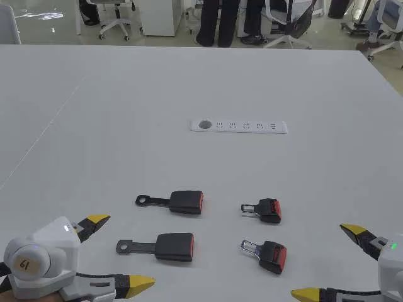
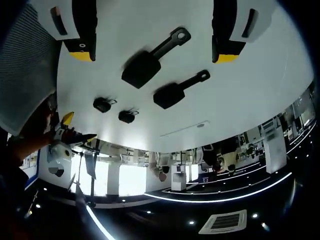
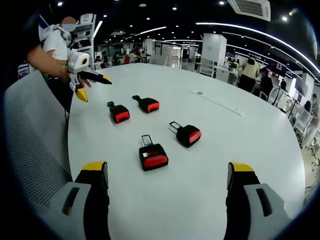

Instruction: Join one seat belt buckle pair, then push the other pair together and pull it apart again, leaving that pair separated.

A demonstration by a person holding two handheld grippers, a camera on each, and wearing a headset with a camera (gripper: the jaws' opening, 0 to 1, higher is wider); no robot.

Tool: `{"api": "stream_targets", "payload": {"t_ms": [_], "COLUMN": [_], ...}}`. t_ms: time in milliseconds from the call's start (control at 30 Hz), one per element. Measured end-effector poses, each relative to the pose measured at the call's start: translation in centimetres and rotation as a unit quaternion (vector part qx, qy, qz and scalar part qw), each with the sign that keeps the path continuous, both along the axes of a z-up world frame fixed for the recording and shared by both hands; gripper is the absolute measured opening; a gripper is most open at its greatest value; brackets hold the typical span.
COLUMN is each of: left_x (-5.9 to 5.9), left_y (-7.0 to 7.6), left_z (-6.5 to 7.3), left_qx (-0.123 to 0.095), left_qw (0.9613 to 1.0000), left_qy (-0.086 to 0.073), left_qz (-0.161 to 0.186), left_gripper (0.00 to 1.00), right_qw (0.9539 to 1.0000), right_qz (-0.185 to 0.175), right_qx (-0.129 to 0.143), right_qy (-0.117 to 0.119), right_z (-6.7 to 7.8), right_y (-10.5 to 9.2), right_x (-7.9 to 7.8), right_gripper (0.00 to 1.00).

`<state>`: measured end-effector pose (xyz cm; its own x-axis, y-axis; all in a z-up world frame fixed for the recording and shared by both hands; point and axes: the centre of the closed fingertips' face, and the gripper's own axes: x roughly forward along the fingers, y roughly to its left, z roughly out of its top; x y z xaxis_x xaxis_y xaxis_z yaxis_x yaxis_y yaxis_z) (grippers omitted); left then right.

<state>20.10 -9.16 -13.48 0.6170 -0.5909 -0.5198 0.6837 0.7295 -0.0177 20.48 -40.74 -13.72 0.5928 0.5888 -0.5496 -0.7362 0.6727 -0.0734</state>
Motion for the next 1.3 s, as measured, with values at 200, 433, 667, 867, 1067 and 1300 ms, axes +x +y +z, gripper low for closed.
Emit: {"api": "stream_targets", "payload": {"t_ms": [200,433,667,867,1067,1300], "left_x": [0.11,0.03,-0.02,-0.15,-0.16,-0.25], "left_y": [0.17,0.0,-0.19,-0.32,-0.39,-0.45], "left_z": [-0.01,0.07,0.16,0.14,0.21,0.2], "left_qx": [-0.001,-0.001,-0.001,-0.001,-0.001,-0.001], "left_qw": [1.0,1.0,1.0,1.0,1.0,1.0], "left_qy": [-0.001,-0.001,-0.001,0.0,-0.001,0.0], "left_qz": [0.001,0.002,0.001,-0.001,-0.003,-0.004], "left_gripper": [0.98,0.98,0.98,0.98,0.97,0.97], "right_qw": [1.0,1.0,1.0,1.0,1.0,1.0], "right_qz": [0.0,0.0,0.0,0.002,0.003,0.004], "right_qx": [0.0,0.0,0.0,-0.001,-0.002,-0.001], "right_qy": [-0.002,-0.002,-0.003,-0.003,-0.005,-0.005], "right_z": [0.01,0.07,0.05,0.06,0.06,0.1], "right_y": [-0.07,0.04,-0.07,0.01,0.06,0.11], "right_x": [0.15,0.11,0.13,0.06,0.13,0.09], "right_gripper": [0.99,0.99,0.99,0.99,0.99,0.99]}}
